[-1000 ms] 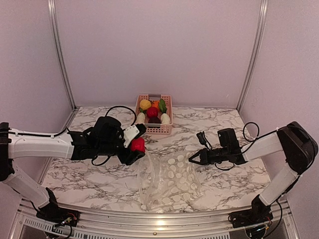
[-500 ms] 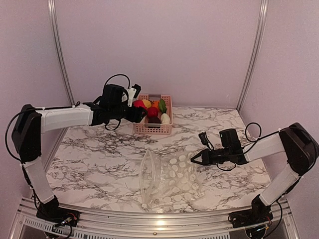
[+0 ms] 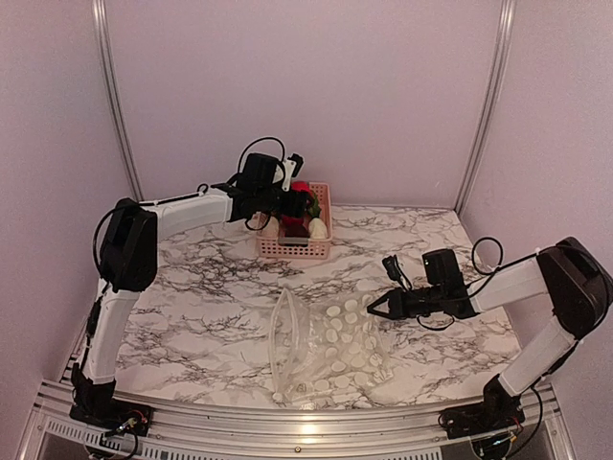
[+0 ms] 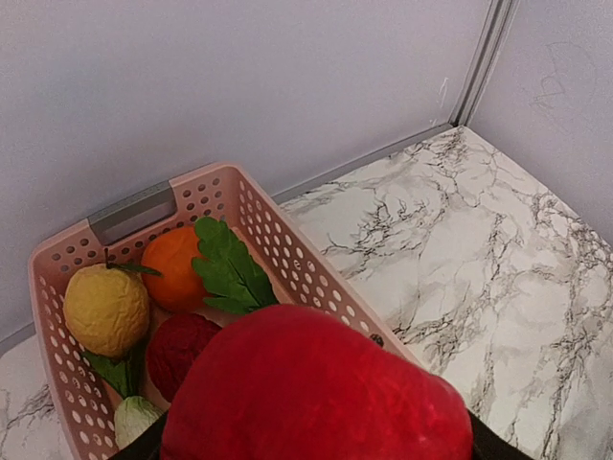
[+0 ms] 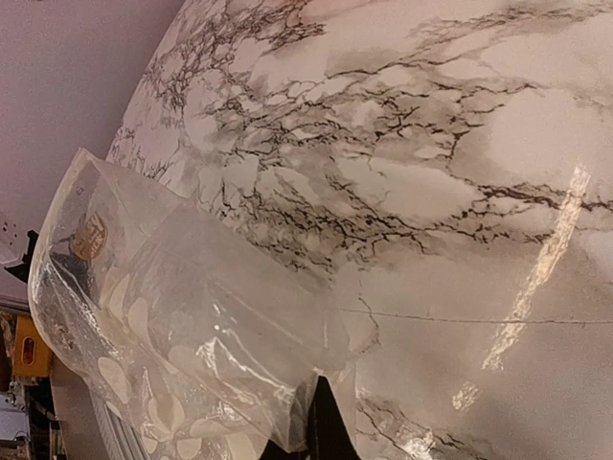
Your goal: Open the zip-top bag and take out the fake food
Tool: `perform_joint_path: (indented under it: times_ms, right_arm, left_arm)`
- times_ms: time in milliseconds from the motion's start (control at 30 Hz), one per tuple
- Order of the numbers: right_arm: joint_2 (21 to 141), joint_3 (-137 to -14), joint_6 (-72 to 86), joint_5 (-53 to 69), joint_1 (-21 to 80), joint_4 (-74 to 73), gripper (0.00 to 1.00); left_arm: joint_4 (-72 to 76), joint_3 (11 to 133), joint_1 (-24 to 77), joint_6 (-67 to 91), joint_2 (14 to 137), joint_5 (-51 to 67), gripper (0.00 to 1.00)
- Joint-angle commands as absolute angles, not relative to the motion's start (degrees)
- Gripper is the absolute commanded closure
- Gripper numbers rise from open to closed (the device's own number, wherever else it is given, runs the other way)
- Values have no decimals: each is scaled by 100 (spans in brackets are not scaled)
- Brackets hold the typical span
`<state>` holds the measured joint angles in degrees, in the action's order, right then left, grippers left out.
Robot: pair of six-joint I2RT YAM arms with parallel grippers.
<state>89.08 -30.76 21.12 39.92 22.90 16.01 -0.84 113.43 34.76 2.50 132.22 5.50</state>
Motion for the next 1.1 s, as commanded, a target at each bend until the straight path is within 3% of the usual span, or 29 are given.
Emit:
perform_joint_path:
  times_ms: [0,267,433,533,733,1067]
  right_arm:
    - [9048,-3019,2147,4050,2251,1779,100]
    - [9105,-2989,2214,4156,2257,1957,100]
    - [9021,-2995,2246,4192,2253,1969,100]
    - [8986,-3006,2263,4192,2251,1957,100]
    - [8770,-2962,2312,4078,2255,1910,100]
    - [8288,-2870,2367,3902,2252,1838,100]
  left_arm:
    - [-613,12423,3435,180,14082,739,30]
    - [-503,13876,3370,332,15225,777,20]
    - [-522,13827,3298,392,15154,753,1]
    - [-648,13592,3287,341,14839,766,1]
    - [-582,11943,3295,471,13493,781,1]
    - [536,7614,3583,1124,10368,1010,1]
